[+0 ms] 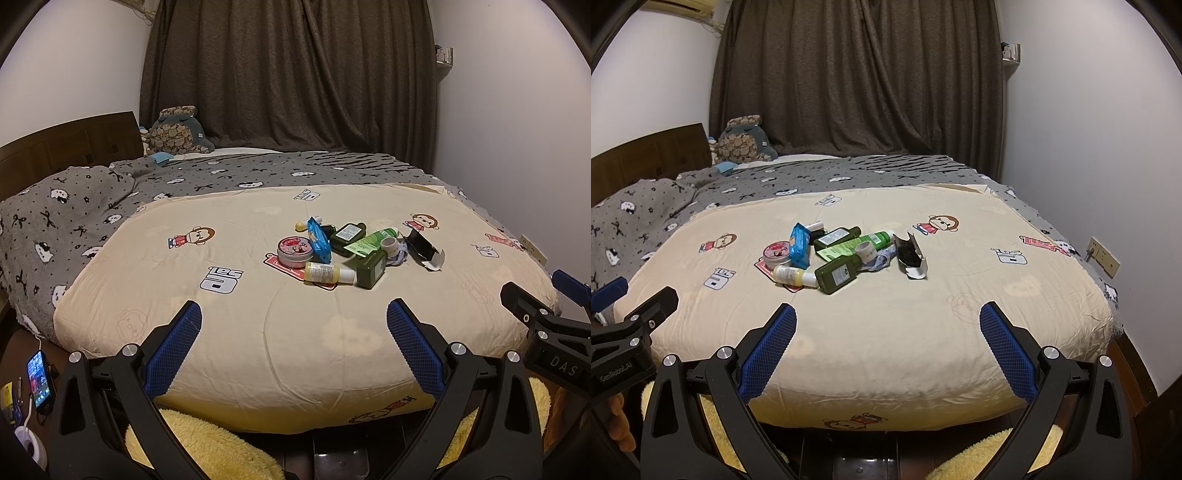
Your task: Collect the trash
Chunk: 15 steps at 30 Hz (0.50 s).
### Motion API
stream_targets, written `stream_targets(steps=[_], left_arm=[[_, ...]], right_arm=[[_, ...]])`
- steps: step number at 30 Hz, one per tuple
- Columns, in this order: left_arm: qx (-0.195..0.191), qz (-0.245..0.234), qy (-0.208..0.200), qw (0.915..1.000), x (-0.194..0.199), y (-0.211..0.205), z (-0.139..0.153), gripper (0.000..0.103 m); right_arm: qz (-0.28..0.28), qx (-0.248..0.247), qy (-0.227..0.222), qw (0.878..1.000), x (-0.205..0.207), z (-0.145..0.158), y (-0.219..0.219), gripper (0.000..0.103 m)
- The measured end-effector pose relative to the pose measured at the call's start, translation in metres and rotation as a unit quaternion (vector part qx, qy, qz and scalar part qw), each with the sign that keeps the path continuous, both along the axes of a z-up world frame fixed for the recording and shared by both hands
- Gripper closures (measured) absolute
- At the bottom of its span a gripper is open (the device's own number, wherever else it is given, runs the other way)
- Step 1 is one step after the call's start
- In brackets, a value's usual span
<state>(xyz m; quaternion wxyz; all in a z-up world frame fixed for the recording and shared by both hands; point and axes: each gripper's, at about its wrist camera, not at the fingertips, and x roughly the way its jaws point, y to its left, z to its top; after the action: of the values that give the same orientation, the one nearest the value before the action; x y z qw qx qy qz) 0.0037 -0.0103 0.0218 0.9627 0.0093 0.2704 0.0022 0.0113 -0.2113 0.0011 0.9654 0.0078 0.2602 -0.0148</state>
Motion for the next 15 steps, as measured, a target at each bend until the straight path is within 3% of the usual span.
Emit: stream_targets(steps=[15], left_arm=[[0.000, 0.000, -0.001, 1.0000, -0.0025, 0.0008, -0.0014, 0.008]], right_arm=[[0.000, 0.000, 0.000, 1.000, -0.0002, -0.0002, -0.0002, 0.003]])
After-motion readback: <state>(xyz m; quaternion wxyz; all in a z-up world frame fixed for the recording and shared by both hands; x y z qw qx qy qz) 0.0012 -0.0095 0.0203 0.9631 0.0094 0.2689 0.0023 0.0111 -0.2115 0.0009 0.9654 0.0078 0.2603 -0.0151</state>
